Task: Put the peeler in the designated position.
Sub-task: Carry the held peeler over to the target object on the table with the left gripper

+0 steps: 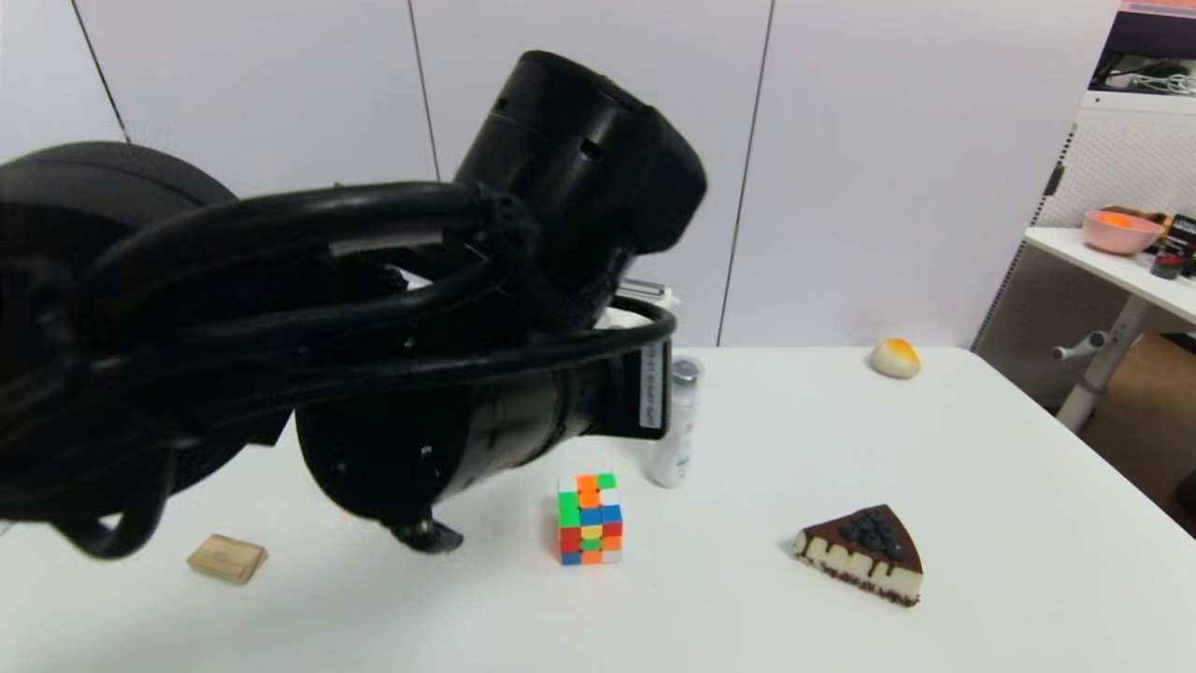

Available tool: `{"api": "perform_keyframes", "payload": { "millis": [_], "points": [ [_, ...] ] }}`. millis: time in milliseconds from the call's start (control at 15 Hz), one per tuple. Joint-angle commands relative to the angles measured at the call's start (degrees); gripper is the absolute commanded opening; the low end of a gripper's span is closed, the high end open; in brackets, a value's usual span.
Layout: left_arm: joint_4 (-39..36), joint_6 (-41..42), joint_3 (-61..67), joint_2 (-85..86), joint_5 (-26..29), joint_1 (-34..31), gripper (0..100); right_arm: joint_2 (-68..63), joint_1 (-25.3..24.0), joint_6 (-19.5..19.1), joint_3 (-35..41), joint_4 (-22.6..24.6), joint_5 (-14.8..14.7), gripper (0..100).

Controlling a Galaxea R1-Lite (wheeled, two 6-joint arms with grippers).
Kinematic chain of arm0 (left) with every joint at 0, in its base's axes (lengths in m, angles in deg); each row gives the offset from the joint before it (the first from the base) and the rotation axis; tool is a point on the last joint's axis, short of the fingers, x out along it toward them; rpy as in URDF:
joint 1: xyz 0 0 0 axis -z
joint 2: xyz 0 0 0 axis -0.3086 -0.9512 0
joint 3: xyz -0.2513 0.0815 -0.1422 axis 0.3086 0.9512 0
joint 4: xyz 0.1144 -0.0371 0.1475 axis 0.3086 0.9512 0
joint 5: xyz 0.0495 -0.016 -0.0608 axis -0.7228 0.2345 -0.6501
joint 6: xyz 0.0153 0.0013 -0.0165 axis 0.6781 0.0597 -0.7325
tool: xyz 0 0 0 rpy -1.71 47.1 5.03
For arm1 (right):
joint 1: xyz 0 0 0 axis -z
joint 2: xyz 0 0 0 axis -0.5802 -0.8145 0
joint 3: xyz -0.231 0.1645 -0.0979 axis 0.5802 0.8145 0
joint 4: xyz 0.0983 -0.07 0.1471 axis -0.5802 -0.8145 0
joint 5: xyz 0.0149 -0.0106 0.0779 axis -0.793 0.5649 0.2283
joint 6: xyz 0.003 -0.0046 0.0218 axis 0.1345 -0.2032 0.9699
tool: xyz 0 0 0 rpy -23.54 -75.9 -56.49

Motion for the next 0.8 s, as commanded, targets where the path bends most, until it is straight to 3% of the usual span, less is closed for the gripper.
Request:
{"api": "perform_keyframes", "payload": {
  "millis": [67, 400, 800],
  "points": [
    [3.5, -8.8, 0.0, 0.8, -5.7, 9.5, 0, -0.1, 0.0, 0.0, 0.1, 0.0, 0.0, 100],
    [3.8, -21.4, 2.5, -4.2, -8.5, 15.6, 0, -0.1, 0.0, 0.0, 0.1, 0.0, 0.0, 100],
    [3.7, -25.7, 1.6, -12.2, -8.1, 15.6, 0, -0.1, 0.0, 0.0, 0.1, 0.0, 0.0, 100]
  ]
}}
